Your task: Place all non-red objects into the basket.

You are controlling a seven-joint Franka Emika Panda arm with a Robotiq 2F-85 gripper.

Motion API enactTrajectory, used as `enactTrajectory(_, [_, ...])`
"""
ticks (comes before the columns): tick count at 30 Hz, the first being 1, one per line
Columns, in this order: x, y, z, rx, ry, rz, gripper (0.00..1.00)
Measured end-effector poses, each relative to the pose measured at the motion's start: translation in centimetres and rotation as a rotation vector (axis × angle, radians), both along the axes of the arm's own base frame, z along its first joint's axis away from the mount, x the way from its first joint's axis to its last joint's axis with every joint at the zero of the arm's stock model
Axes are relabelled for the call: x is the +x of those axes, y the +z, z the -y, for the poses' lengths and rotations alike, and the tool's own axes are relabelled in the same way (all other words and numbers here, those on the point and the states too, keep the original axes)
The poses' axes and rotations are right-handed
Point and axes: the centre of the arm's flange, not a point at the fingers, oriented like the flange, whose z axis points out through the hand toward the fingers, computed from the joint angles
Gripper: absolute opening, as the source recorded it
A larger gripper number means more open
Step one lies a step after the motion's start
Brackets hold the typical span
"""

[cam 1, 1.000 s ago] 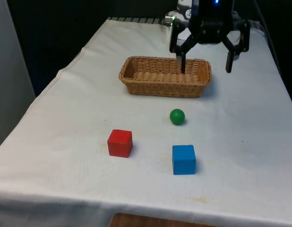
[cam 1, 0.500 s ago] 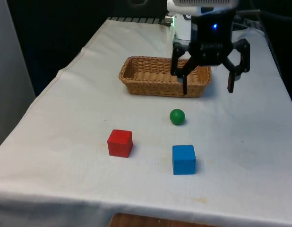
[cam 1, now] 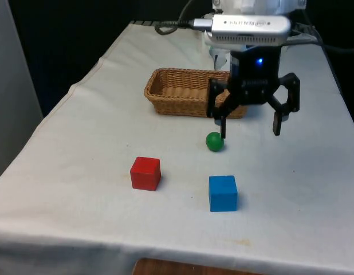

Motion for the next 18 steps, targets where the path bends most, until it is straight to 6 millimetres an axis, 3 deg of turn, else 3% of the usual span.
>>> enactTrajectory(8, [0.4,-2.1,0.0,-0.012,0.039,0.005,1.0])
enactTrajectory(18, [0.7,-5.1,1.6,0.014,0.069,0.016,1.0])
